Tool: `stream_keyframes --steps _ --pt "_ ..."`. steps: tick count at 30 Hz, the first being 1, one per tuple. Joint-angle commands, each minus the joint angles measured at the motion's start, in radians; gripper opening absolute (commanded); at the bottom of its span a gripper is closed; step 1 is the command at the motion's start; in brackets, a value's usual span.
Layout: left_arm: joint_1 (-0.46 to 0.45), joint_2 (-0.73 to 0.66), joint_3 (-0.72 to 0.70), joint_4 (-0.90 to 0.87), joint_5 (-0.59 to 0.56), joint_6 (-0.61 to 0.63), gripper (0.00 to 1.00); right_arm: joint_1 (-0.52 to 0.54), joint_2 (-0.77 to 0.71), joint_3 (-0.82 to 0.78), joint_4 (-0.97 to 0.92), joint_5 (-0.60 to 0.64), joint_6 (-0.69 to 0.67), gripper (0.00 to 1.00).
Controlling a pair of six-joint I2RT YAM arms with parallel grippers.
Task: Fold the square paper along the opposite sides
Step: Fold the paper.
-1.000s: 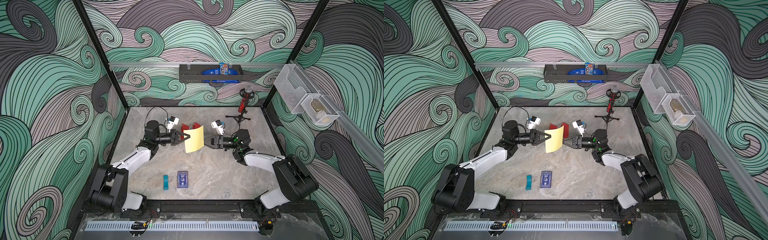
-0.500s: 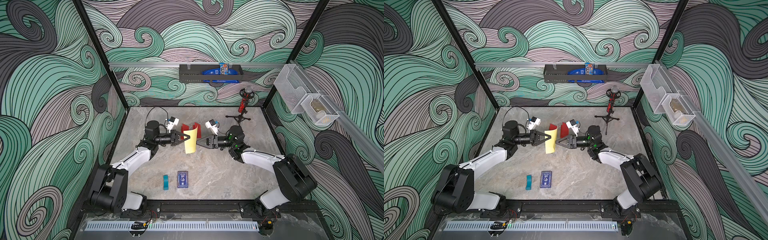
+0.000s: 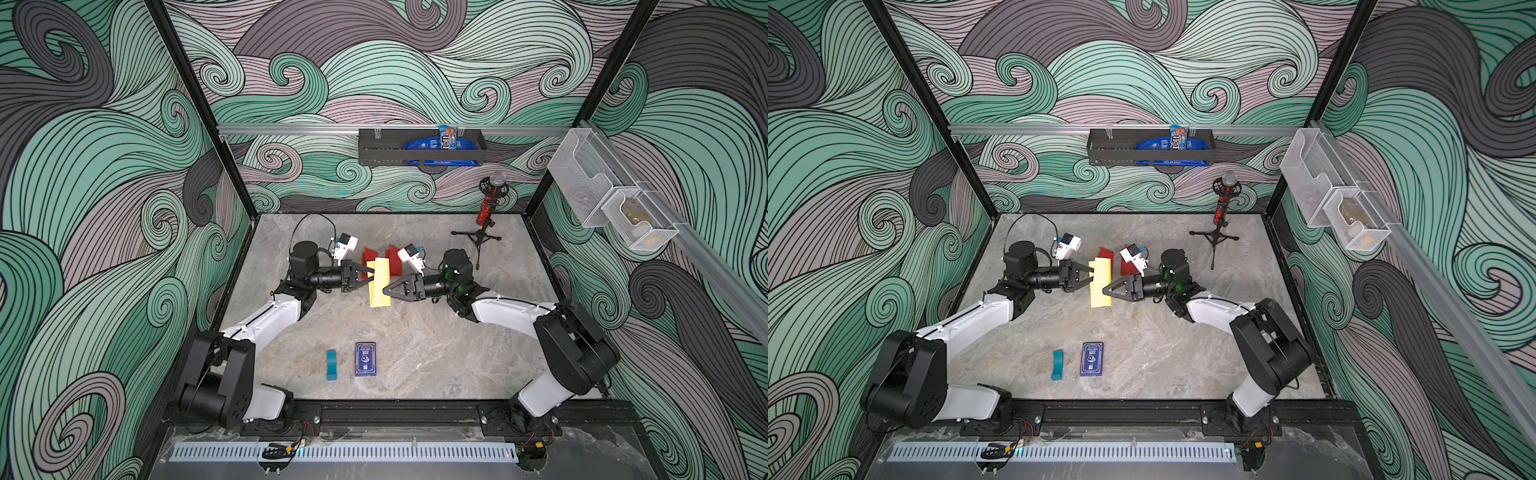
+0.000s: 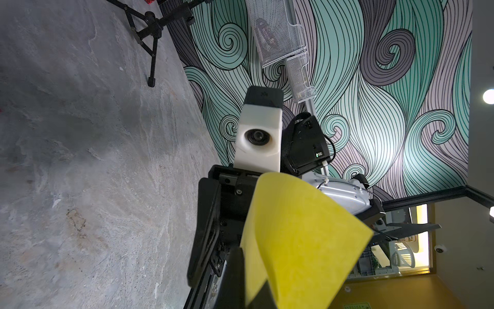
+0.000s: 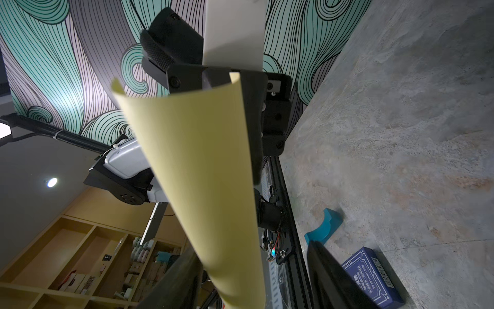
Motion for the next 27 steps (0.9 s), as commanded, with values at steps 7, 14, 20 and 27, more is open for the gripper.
stream_keyframes --steps 7,14,20,27 --pt "0.005 -0.031 0.025 0.015 0.012 0.008 0.00 0.010 0.021 0.003 0.159 -0.040 0.086 0.43" --pt "0.004 -0.035 0.025 0.015 0.012 0.005 0.00 0.014 0.033 0.005 0.176 -0.038 0.099 0.39" --pt "0.003 -0.038 0.028 0.015 0.012 0.002 0.00 0.024 0.049 0.008 0.187 -0.041 0.109 0.38" --pt "0.005 -0.039 0.026 0.015 0.012 0.002 0.00 0.025 0.054 0.010 0.191 -0.049 0.115 0.27"
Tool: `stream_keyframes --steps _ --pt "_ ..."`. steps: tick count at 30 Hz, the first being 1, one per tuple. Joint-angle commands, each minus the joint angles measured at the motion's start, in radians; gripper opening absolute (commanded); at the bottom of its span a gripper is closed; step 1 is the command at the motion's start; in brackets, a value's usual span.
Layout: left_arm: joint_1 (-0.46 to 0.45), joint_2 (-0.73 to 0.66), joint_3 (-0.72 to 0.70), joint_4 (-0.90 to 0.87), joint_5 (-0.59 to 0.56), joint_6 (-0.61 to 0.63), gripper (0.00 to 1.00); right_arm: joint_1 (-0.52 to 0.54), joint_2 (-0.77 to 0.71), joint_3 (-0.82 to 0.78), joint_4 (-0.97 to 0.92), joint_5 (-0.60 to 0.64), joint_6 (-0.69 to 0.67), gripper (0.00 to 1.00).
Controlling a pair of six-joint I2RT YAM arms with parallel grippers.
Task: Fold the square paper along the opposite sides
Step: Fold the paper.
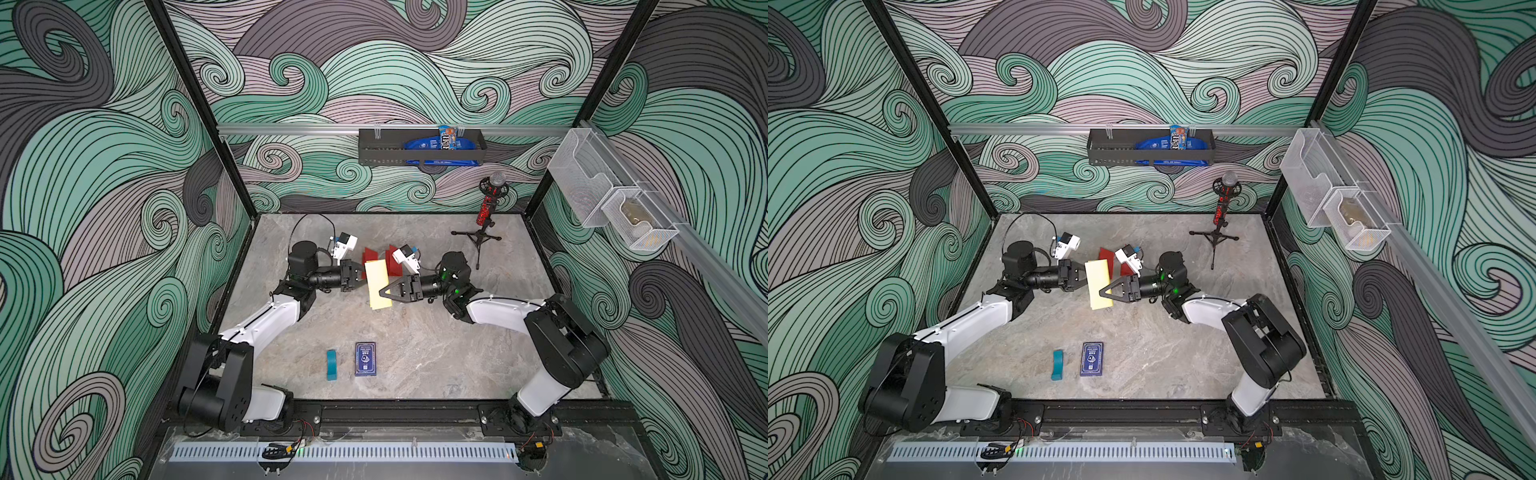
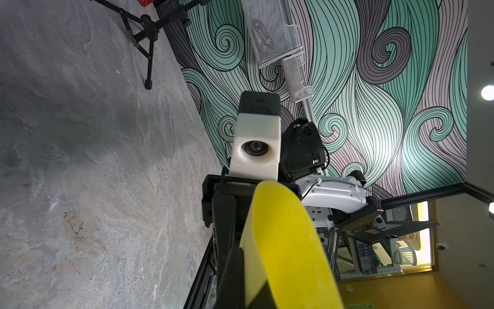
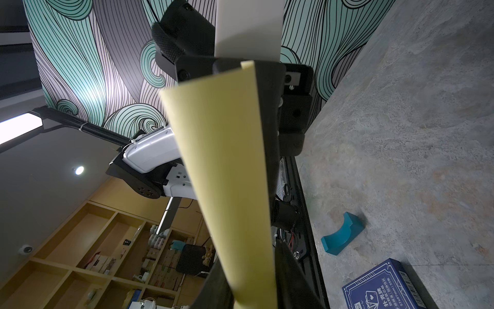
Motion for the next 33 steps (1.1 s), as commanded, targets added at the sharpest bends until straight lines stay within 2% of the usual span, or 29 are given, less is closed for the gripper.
stream_keyframes --steps 1,22,33 --pt "0.004 -0.024 0.024 0.012 0.012 0.003 0.00 0.005 0.008 0.012 0.026 -0.014 0.002 0.26" --pt "0.005 -0.034 0.013 0.009 0.007 0.009 0.00 0.006 0.016 0.017 0.045 0.015 0.028 0.24" --pt "0.005 -0.041 0.012 -0.009 0.003 0.023 0.00 0.005 0.019 0.017 0.056 0.024 0.039 0.27"
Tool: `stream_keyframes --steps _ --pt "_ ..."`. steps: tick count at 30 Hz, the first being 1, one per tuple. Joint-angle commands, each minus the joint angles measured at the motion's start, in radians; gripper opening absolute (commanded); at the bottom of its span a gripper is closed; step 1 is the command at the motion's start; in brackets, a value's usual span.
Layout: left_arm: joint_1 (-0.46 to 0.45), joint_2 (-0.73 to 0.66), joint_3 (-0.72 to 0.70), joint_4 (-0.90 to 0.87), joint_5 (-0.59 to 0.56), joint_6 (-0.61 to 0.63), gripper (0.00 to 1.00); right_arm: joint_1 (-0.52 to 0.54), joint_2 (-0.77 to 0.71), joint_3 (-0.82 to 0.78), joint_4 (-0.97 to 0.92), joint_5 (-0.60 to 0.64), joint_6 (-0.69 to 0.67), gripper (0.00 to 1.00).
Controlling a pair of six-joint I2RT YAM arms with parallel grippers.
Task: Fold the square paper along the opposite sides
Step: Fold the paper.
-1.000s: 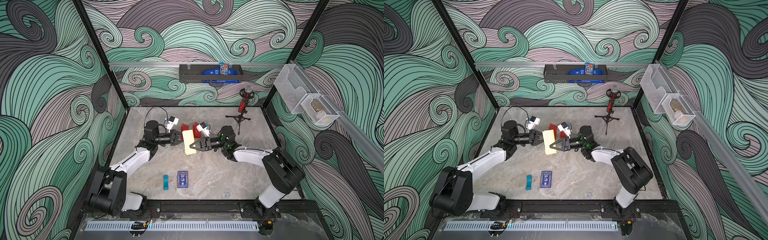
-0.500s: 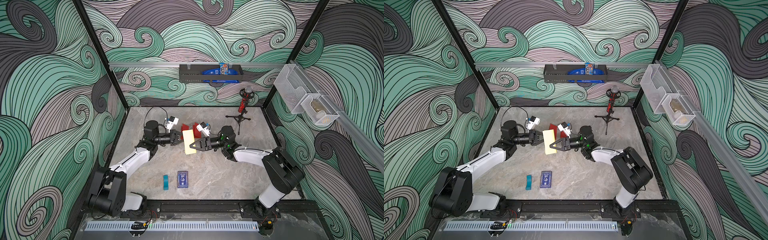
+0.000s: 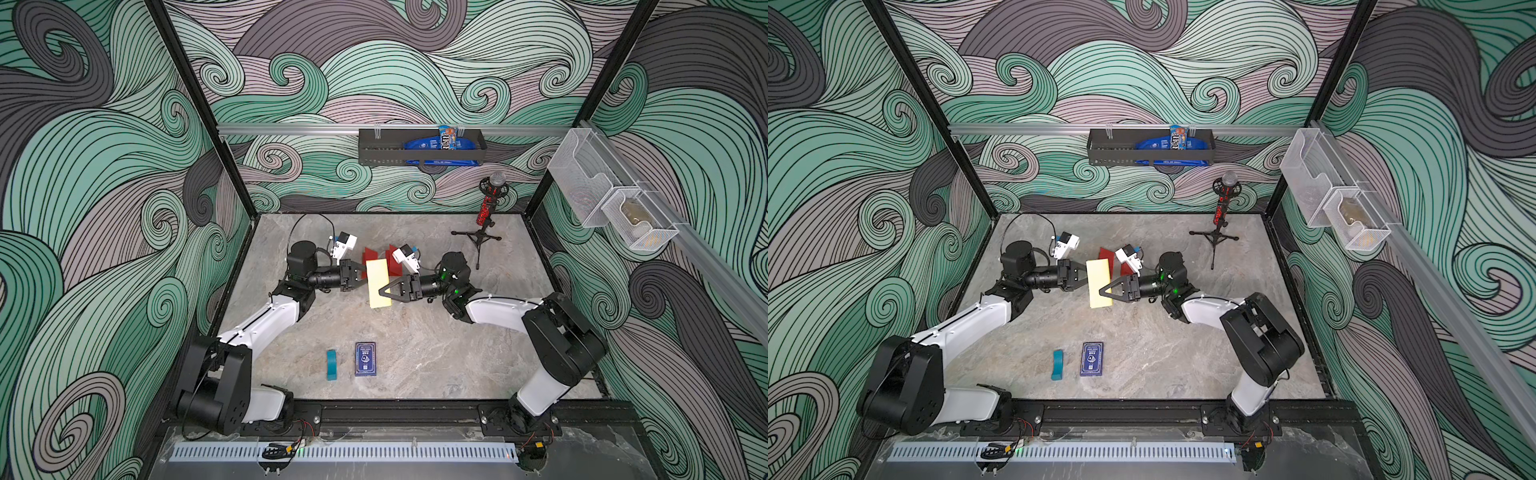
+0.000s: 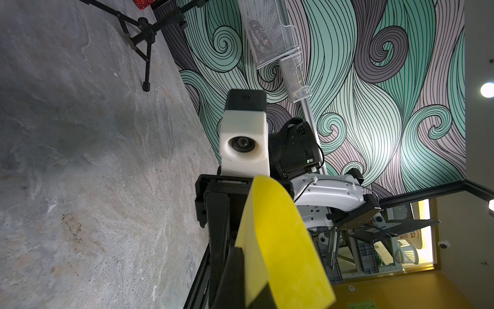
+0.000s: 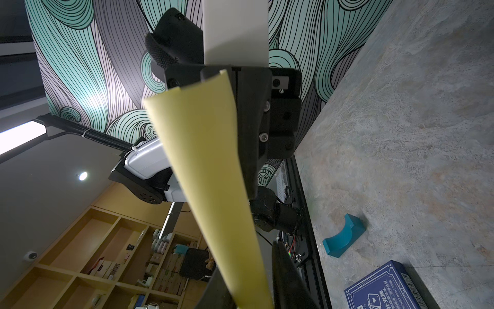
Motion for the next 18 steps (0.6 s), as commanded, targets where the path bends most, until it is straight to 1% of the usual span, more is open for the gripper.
stream_keyframes --steps 1,4,13,18 --pt "0.005 -0.025 0.012 -0.010 0.004 0.026 0.00 0.006 0.003 0.018 0.033 0.011 0.007 0.28" --pt "0.006 -0.025 0.013 -0.024 -0.001 0.037 0.00 0.006 0.000 0.019 0.040 0.012 0.011 0.28" --pt "0.006 -0.025 0.015 -0.025 -0.002 0.038 0.00 0.009 -0.002 0.016 0.052 -0.001 0.012 0.22" --pt "0.006 -0.023 0.018 -0.025 -0.004 0.038 0.00 0.014 0.000 0.018 0.053 -0.005 0.012 0.15"
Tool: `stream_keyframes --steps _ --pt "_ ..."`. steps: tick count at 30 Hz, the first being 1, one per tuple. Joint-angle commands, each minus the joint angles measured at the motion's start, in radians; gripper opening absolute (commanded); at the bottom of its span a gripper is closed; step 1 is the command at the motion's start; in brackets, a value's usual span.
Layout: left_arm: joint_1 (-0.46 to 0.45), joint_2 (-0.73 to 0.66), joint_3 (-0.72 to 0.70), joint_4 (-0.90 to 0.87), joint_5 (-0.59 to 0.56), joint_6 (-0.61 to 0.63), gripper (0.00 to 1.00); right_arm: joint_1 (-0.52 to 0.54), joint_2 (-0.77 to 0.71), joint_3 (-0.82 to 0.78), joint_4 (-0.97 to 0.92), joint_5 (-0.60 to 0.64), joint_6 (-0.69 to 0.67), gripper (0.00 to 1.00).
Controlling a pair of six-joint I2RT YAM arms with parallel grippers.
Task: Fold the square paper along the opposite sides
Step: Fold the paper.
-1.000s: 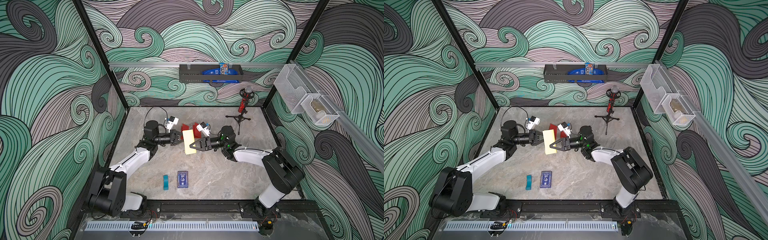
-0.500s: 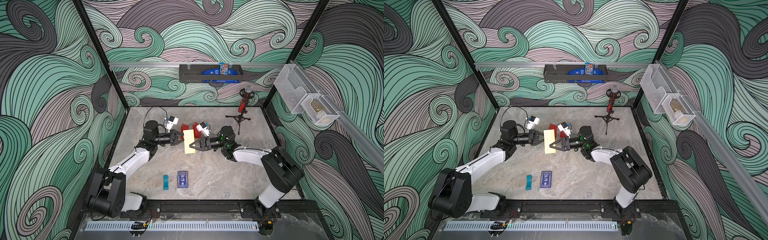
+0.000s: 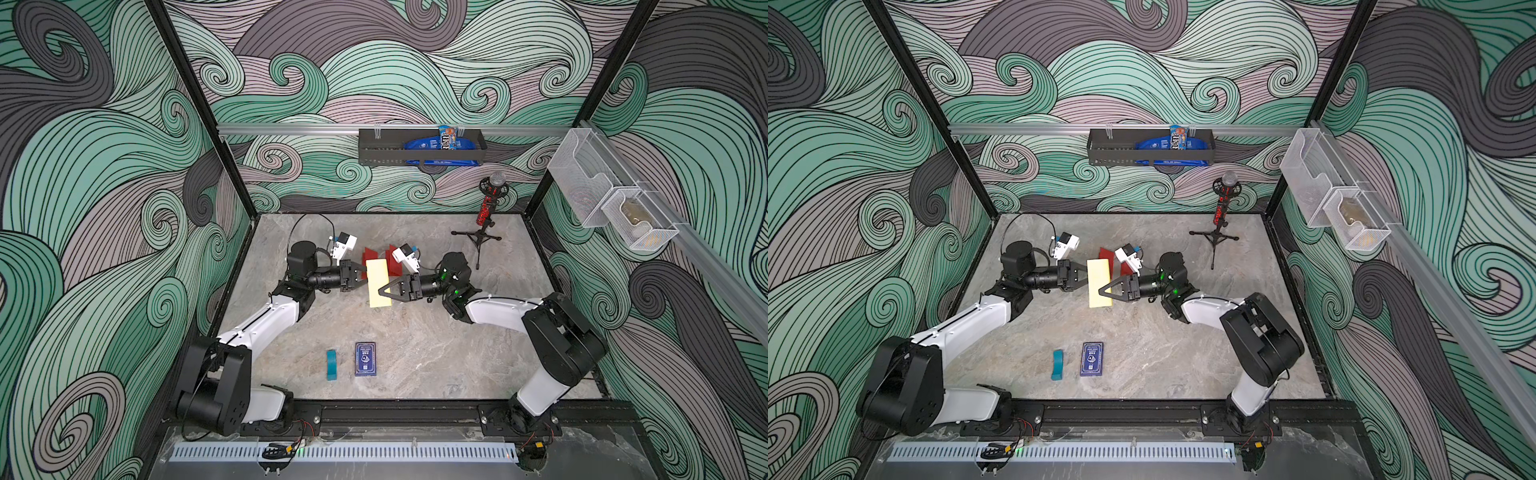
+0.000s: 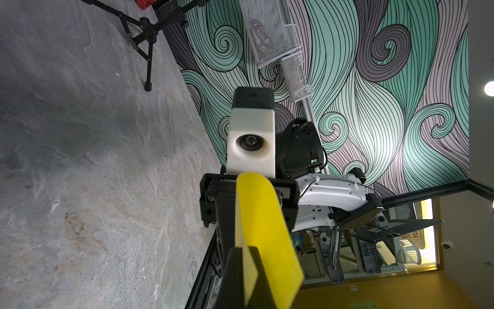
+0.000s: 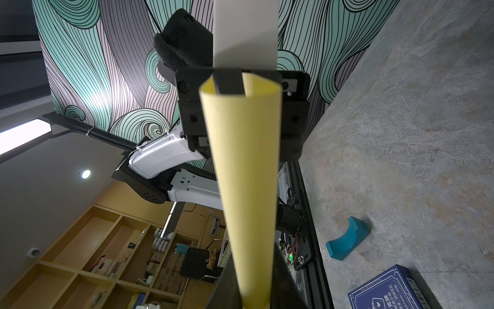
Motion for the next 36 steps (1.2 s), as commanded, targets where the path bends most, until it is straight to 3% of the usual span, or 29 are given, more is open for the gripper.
stream_keyframes --steps 1,13,19,23,28,36 --pt "0.005 -0.022 0.018 -0.010 -0.002 0.020 0.00 0.007 0.000 0.018 0.023 -0.003 0.000 0.14" --pt "0.007 -0.024 0.031 -0.013 -0.006 0.022 0.02 0.006 0.000 0.027 0.002 0.001 -0.007 0.03" --pt "0.074 -0.062 0.093 -0.141 -0.060 0.073 0.49 0.005 -0.010 0.025 -0.012 0.001 -0.016 0.03" --pt "0.095 -0.143 0.098 -0.205 -0.122 0.114 0.72 -0.003 -0.025 0.026 -0.037 -0.002 -0.038 0.03" --pt "0.047 -0.266 -0.021 -0.137 -0.217 0.119 0.96 -0.010 -0.050 0.025 -0.063 -0.001 -0.059 0.03" --pt "-0.038 -0.260 -0.071 -0.152 -0.262 0.151 0.99 -0.011 -0.056 0.033 -0.071 -0.002 -0.062 0.05"
